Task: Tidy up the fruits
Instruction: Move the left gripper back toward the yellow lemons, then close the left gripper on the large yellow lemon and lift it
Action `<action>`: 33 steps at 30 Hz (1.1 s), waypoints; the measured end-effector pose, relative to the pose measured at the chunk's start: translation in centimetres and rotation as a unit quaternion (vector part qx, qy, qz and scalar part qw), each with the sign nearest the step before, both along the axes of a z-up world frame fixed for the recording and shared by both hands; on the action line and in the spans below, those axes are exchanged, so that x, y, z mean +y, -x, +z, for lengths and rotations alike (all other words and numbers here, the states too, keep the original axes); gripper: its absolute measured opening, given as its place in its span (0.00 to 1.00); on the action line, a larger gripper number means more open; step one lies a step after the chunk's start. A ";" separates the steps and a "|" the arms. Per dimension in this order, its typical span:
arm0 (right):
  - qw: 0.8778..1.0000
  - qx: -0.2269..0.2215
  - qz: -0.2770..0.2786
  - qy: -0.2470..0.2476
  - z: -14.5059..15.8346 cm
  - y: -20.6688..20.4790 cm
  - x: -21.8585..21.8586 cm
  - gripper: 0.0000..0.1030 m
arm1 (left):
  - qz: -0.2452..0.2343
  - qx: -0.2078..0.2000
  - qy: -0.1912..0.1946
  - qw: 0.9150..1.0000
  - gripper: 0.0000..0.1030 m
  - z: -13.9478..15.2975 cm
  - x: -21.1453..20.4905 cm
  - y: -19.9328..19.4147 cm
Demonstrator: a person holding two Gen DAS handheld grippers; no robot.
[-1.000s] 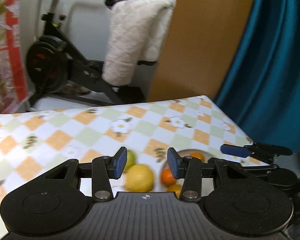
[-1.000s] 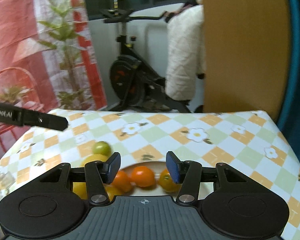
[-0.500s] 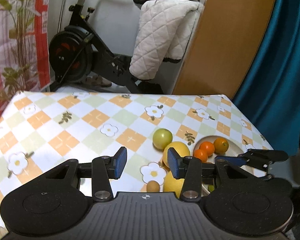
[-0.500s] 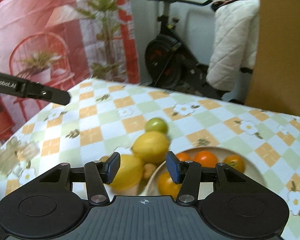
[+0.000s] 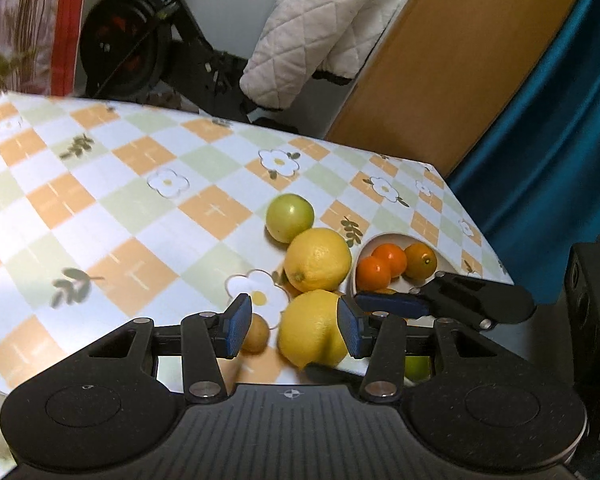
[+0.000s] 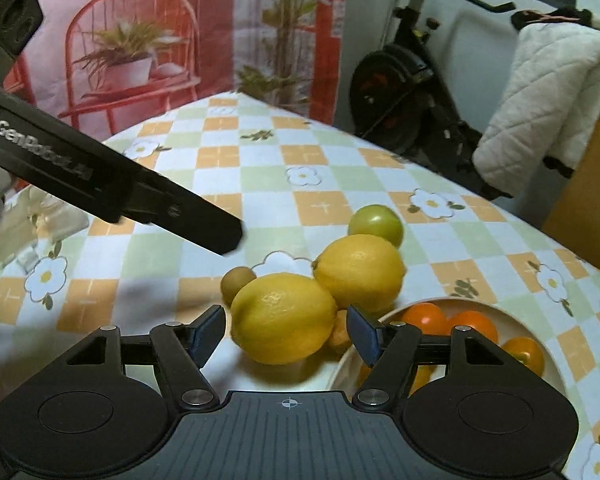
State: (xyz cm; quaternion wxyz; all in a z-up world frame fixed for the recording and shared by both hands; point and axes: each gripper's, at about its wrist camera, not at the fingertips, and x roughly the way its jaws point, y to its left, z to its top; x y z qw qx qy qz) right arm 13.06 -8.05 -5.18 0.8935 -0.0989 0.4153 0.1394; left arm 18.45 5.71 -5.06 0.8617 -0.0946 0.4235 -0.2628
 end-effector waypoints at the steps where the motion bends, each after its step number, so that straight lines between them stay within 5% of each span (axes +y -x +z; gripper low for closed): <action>1: 1.000 0.002 0.002 0.000 -0.1 0.0 0.0 0.61 | -0.002 0.003 0.002 1.000 0.48 -0.2 -0.3 -0.2; 20: 0.999 0.020 -0.028 -0.040 -1.3 0.6 -0.9 0.59 | -0.040 0.025 0.002 0.999 0.49 -2.9 -2.8 -1.9; 26: 0.999 0.016 -0.028 0.000 -2.1 0.6 0.2 0.51 | -0.041 0.023 0.006 0.999 0.49 -2.9 -2.3 -1.2; 33: 0.999 0.023 -0.036 -0.014 -2.4 0.7 0.2 0.46 | -0.034 0.019 0.005 0.999 0.49 -2.9 -2.0 -0.5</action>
